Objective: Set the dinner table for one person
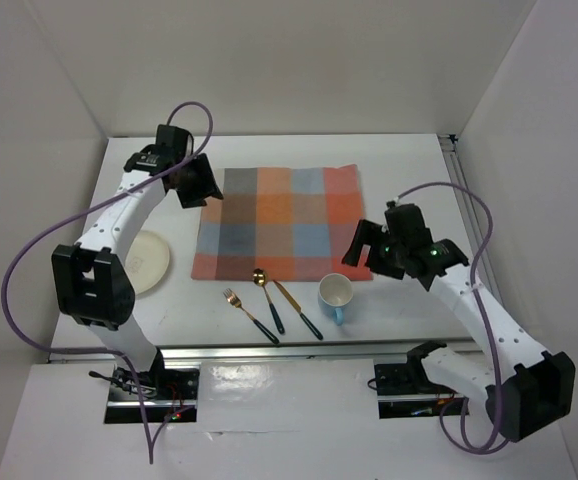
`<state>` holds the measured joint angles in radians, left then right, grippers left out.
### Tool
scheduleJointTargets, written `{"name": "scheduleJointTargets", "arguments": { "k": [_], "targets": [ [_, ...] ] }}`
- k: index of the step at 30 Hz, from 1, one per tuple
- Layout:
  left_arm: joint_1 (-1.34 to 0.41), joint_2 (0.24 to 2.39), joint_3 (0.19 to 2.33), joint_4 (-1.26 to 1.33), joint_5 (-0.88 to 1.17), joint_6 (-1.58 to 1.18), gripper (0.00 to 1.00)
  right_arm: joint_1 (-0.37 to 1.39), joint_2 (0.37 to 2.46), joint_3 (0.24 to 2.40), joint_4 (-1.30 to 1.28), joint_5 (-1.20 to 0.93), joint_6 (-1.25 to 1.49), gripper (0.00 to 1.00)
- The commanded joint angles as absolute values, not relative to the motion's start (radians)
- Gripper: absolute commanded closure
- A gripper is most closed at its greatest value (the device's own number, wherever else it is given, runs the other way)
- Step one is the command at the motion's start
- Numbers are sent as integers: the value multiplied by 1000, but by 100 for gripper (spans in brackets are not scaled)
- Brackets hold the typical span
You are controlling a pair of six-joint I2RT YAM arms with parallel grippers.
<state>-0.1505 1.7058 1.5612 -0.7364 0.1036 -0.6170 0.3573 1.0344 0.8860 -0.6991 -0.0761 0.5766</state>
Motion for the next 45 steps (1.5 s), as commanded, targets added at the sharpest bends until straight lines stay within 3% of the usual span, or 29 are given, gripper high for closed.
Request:
{"name": "scheduleJointTargets", "arguments": {
  "k": [1, 7, 10, 15, 18, 21, 22, 27, 32, 38, 42, 45],
  "targets": [
    [-158, 1660, 1603, -767, 112, -594, 38, 432, 980, 810, -785, -137, 692, 6],
    [-176, 1651, 1612, -767, 132, -584, 38, 492, 1018, 776, -749, -98, 724, 11],
    [-176, 1641, 1603, -776, 132, -584, 38, 514, 1078, 766, -701, -81, 733, 27],
    [-176, 1632, 1582, -776, 132, -575, 39, 546, 1140, 765, -692, -28, 742, 39],
    [-176, 1632, 1582, -776, 132, -575, 39, 546, 1150, 756, -683, 1, 742, 57],
    [-176, 1632, 1591, -776, 132, -575, 39, 546, 1150, 796, -750, 70, 761, 97],
    [-176, 1632, 1604, -785, 132, -575, 39, 546, 1150, 845, -773, 89, 761, 100],
    [-176, 1614, 1626, -785, 132, -566, 39, 546, 1224, 1105, -948, 268, 747, 100],
    [-176, 1591, 1615, -785, 141, -566, 40, 480, 1484, 1449, -980, 367, 654, 100],
    [-166, 1517, 1539, -801, 74, -595, 39, 344, 1886, 1848, -864, 284, 491, 100],
    [-166, 1462, 1444, -776, 121, -604, 33, 296, 2101, 2113, -893, 262, 456, 100],
    [-153, 1453, 1399, -810, 49, -604, 29, 259, 2224, 2281, -911, 236, 446, 100]
  ]
}}
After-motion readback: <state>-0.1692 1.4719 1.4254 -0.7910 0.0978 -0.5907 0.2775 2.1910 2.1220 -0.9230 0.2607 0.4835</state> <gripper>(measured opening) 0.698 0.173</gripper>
